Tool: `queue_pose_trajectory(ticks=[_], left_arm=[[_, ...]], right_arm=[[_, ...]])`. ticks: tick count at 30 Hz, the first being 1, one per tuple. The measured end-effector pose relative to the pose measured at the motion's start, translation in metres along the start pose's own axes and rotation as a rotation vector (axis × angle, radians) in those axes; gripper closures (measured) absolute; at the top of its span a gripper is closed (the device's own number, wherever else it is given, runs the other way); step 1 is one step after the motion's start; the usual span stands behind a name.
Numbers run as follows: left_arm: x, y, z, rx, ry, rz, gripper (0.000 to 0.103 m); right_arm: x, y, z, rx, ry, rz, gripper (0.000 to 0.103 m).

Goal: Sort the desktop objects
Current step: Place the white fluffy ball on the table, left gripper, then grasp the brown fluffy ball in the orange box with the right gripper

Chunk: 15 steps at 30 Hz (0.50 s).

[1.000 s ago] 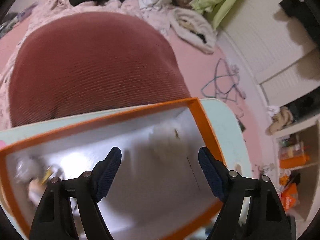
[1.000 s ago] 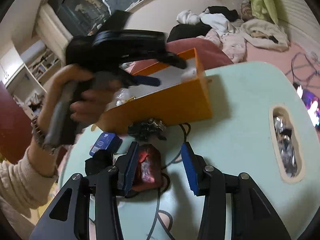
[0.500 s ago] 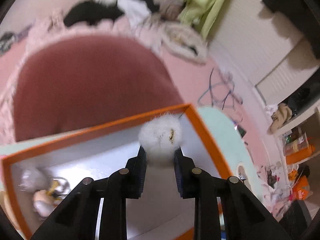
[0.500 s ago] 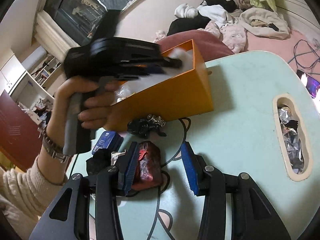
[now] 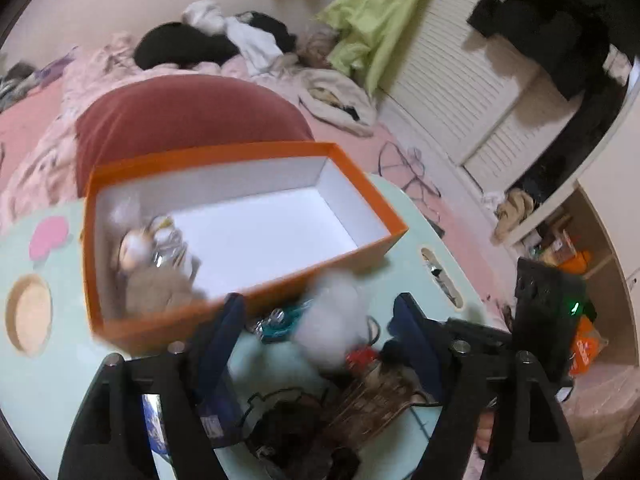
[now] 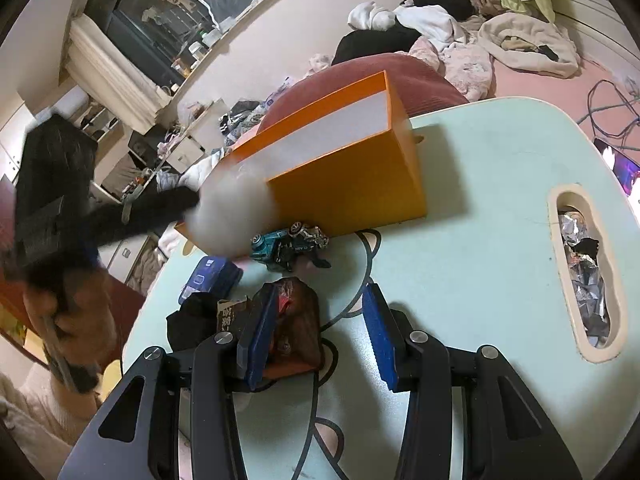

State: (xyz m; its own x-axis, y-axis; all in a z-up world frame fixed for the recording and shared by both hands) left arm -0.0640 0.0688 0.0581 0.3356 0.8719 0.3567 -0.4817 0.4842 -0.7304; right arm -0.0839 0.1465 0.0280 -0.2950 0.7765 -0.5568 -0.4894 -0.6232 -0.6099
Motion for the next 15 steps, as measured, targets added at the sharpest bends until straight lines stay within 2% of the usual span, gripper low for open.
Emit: queue_pose_trajectory(ticks=[2, 6, 7, 8, 10, 13, 15], left_arm=[[-0.007, -0.007, -0.016, 0.046, -0.020, 0.013, 0.027], [-0.022, -0.046, -0.043, 0.242, -0.065, 0.039, 0.027], [-0.026, -0.056, -0.047, 0.280, -0.073, 0.054, 0.025], [-0.033, -0.067, -0.052, 0.320, -0.085, 0.083, 0.018], [-0.045, -0.074, -0.058, 0.309, -0.098, 0.121, 0.011], [-0.067, -0.070, -0.069, 0.219, -0.099, 0.186, 0.011], [-0.071, -0.065, -0.081, 0.171, -0.060, 0.258, 0.011]], right_arm=[[-0.002, -0.001, -0.001, 0.005, -0.005, -0.006, 0.058], [-0.005, -0.003, -0.002, 0.012, -0.009, -0.014, 0.058], [-0.005, -0.002, -0.001, 0.010, -0.011, -0.014, 0.058], [-0.006, -0.002, 0.001, 0.009, -0.016, -0.010, 0.058], [-0.018, -0.005, 0.012, 0.014, -0.048, 0.025, 0.058], [-0.057, -0.014, 0.042, 0.067, -0.142, 0.151, 0.058], [-0.079, -0.009, 0.064, 0.064, -0.184, 0.169, 0.058]])
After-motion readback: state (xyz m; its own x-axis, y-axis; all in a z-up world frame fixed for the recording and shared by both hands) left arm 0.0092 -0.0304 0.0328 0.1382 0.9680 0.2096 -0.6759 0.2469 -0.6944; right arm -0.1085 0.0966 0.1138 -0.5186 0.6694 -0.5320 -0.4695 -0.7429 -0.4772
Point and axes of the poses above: each gripper's, at about its wrist camera, not at the fingertips, and y roughly the way its jaws point, x to its right, z to its top, the point moved 3 cm from there along y, roughly the way its jaws point
